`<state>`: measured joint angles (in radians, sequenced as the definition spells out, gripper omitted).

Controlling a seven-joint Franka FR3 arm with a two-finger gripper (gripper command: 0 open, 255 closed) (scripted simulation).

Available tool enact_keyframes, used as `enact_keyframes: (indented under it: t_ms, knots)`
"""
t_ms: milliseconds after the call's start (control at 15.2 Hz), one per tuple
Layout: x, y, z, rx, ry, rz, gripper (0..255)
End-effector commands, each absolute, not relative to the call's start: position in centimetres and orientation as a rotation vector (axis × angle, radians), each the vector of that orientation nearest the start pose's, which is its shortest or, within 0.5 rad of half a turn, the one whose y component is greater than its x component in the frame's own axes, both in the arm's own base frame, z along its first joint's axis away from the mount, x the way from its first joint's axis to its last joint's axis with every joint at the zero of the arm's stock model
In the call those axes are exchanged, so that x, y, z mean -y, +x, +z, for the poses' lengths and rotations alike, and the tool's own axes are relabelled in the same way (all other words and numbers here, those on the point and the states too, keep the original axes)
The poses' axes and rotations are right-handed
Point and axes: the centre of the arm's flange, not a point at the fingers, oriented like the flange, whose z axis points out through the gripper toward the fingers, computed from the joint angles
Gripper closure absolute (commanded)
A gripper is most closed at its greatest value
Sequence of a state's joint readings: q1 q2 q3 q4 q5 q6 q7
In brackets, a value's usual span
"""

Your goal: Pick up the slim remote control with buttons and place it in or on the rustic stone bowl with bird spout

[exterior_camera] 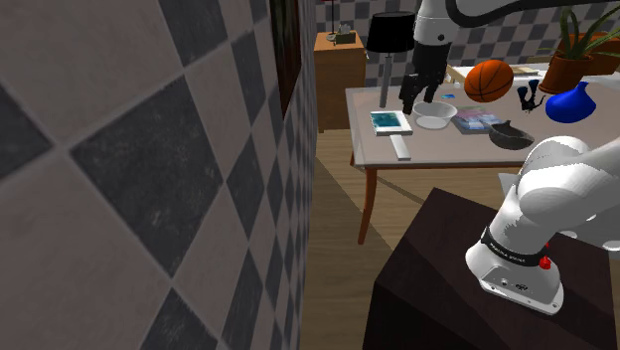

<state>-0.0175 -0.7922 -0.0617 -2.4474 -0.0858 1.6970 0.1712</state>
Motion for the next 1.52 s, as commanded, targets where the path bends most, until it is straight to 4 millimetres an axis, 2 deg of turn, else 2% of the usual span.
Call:
enact_keyframes:
  t_ms: [0, 726, 1452]
  knots:
    - [3.7, 31.4, 56.0, -0.355, -3.16, -0.069, 0]
    - [13.6, 37.7, 47.0, -0.592, -3.108, -0.049, 0]
    - [24.0, 42.5, 37.8, -0.822, -3.038, -0.028, 0]
